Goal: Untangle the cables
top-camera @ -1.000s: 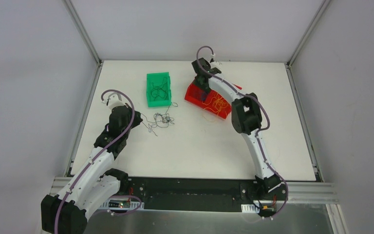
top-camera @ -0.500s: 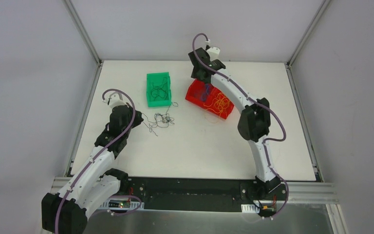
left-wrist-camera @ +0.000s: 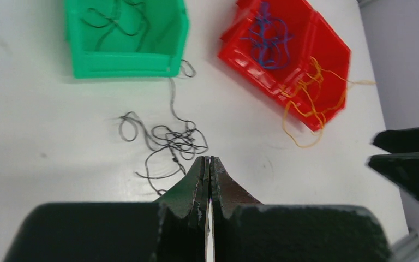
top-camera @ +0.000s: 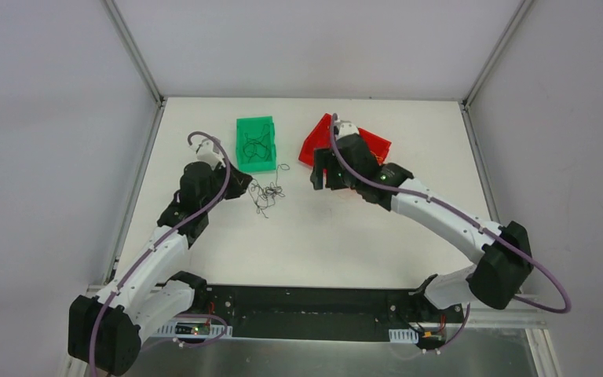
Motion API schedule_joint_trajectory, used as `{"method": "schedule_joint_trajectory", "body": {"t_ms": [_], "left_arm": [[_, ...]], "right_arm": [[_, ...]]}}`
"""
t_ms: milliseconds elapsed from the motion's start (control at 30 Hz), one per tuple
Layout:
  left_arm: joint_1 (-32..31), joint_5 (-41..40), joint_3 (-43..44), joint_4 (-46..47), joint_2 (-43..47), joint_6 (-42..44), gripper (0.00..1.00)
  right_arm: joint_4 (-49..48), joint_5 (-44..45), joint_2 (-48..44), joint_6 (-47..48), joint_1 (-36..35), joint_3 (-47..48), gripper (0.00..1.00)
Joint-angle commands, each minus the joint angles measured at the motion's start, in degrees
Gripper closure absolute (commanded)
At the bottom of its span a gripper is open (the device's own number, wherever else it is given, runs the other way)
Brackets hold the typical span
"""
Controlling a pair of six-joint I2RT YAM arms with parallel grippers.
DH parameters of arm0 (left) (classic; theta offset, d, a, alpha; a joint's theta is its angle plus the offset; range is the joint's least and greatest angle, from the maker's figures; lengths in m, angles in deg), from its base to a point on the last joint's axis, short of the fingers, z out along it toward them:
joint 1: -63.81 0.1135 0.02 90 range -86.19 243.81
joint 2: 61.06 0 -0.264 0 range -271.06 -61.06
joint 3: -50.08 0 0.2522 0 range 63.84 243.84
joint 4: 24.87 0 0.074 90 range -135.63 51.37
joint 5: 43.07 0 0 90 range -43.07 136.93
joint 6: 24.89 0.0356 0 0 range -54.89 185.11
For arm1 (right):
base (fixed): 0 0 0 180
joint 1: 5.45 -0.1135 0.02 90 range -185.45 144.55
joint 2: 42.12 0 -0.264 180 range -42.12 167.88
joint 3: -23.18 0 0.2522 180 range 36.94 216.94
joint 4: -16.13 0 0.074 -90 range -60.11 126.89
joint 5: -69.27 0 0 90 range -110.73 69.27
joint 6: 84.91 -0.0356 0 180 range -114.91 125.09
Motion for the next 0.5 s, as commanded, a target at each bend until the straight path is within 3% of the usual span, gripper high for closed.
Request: {"method": "schedule_joint_trajectory", "body": {"t_ms": [0,167,333,467], "left_arm": [[-4.07,12.74,4.96,7.28,-2.28,5.78,1.0],[-15.85,16.2,9.91,6.42,-3.88,14.99,1.0],[-17.49,28.12,12.85,6.17,-0.04,15.07,1.0],[-19.04,27.73,12.18,6.07,4.52,15.2,1.0]], "right_arm": [[-13.05,-6.13,-5.3,-1.61,-0.93,-13.06,0.3],[-14.31,-1.36,-11.18,-2.92,-2.19,-16.45,0.3],[-20.72,-1.0,-16.98,-2.25,-2.16,-22.85,0.29],[-21.81,-2.92,-18.3,-0.78,-2.21,-24.22,0.29]]}}
